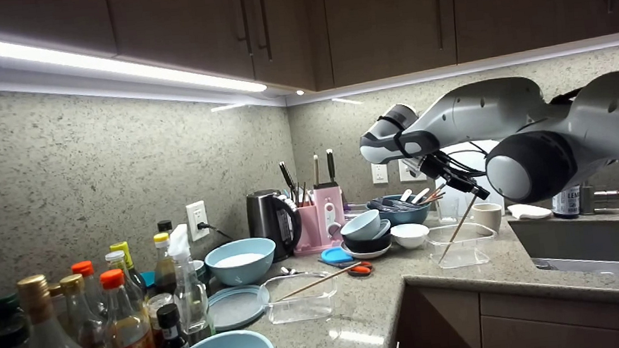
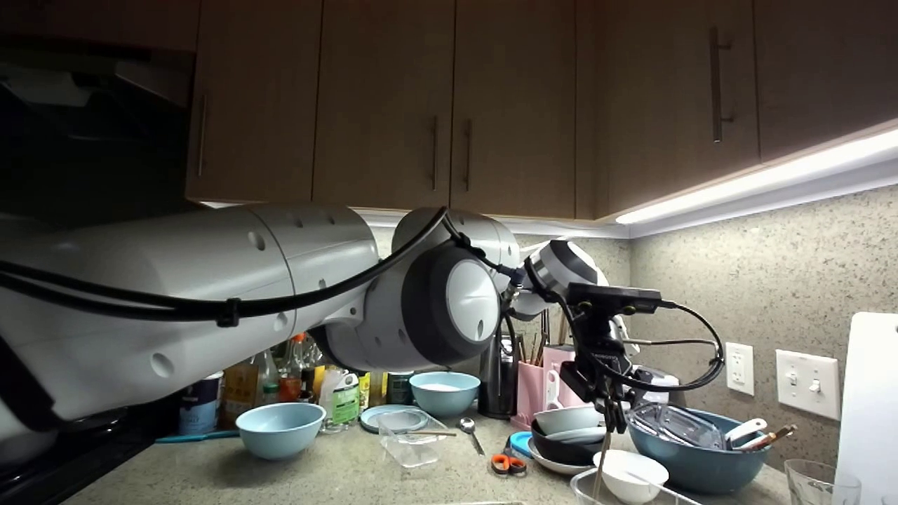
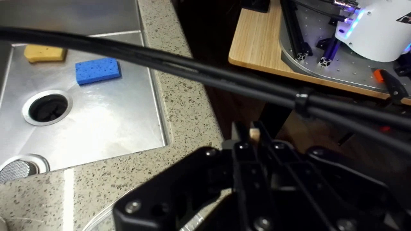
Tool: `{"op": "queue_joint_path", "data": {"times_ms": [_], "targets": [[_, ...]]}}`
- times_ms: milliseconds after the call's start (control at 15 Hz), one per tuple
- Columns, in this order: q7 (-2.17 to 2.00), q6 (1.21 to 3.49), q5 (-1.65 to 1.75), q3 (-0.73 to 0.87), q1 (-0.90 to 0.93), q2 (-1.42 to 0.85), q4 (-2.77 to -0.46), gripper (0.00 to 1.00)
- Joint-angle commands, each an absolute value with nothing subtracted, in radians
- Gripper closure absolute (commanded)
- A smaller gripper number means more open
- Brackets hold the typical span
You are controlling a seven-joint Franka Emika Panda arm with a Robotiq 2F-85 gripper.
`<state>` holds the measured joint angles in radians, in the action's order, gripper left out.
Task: Stir in the clear bowl with the chopstick
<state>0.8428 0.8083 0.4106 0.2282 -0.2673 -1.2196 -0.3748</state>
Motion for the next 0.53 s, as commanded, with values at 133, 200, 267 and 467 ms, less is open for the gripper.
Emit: {"op": "queue_joint_path", "data": {"times_ms": [133,200,267,467], "targets": [[0.874,0.930,0.454,0.256,-0.253,-1.219,-0.385,0.98],[0.876,0.950,0.456,0.259,-0.257,-1.218,-0.386,0.98],[0.878,0.967,0.458,0.263,-0.260,-1.218,-0.386,0.98],[0.888,1.014,0.465,0.279,-0.273,-1.218,-0.387,0.98]]}}
